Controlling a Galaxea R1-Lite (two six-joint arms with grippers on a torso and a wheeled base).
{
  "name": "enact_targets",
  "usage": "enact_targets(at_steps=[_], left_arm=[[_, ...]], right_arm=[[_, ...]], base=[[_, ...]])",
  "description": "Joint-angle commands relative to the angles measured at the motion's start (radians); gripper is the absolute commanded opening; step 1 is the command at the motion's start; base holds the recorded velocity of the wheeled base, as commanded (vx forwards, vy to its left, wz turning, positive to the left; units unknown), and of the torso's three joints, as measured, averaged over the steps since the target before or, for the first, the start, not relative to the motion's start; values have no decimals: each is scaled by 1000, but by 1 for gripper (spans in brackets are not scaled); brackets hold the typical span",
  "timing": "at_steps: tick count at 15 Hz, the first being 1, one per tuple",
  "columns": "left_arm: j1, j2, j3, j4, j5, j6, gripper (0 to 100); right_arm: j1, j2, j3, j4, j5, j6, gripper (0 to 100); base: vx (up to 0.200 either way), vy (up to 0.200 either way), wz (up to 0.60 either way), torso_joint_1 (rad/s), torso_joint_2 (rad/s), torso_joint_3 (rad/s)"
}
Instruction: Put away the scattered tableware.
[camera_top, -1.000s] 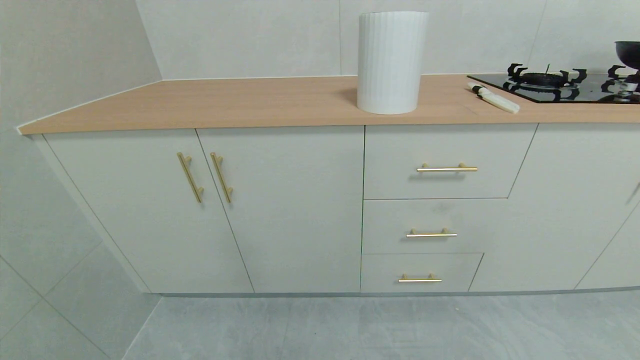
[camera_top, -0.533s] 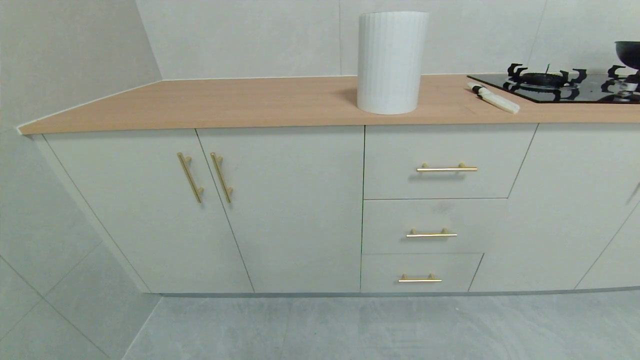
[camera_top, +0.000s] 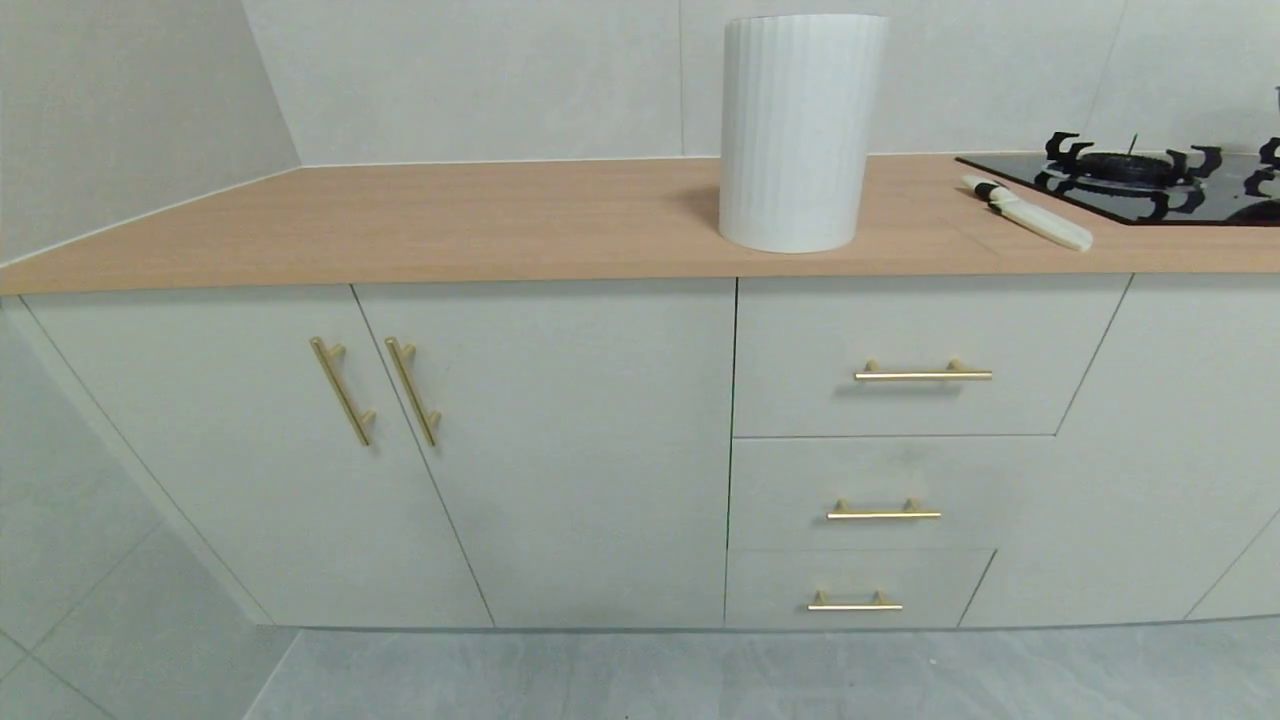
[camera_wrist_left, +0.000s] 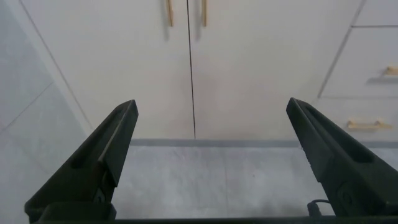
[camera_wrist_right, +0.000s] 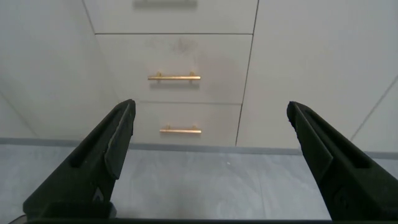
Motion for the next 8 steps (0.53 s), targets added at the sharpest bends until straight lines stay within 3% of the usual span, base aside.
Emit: enact_targets(at_steps=[1,8], left_arm=[[0,0,0,0,0,0,100],[0,0,0,0,0,0,100]], right_arm=[[0,2,0,0,0,-1,100],[0,2,0,0,0,-1,100]], base=[[200,0,0,7,2,-2],[200,0,0,1,4,3]])
